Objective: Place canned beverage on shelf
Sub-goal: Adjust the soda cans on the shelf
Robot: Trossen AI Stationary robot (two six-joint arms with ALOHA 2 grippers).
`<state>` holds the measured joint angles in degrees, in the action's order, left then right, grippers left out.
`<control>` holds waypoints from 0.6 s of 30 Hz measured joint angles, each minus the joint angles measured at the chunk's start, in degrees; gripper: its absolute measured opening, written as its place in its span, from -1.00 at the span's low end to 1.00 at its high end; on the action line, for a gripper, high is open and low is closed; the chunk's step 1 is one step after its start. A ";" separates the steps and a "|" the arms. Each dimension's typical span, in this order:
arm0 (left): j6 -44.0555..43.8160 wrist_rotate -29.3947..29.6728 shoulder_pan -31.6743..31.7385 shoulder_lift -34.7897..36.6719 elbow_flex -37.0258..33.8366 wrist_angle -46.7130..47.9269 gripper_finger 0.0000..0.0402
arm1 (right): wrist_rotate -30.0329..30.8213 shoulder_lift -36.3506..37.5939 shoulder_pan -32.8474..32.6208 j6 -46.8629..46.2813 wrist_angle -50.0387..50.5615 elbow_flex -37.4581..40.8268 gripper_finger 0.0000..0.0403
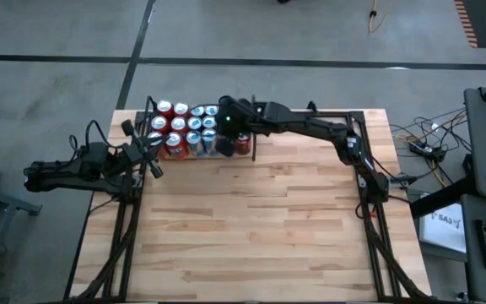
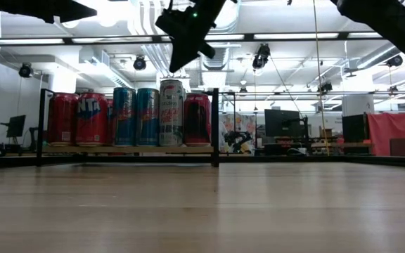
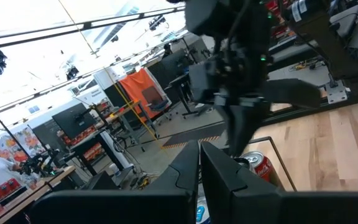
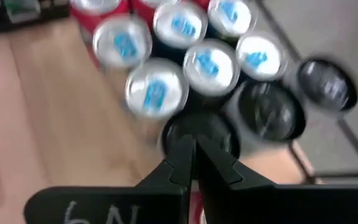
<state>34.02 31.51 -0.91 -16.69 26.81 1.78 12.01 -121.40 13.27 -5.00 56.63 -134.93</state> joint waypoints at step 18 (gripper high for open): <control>0.00 0.00 -0.01 0.00 0.00 0.00 -1.00 | 0.07 0.11 -2.06 -7.79 18.30 0.00 -0.95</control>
<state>34.02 31.51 -0.92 -16.69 26.81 1.78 12.08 -121.30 11.21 -12.79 74.92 -134.93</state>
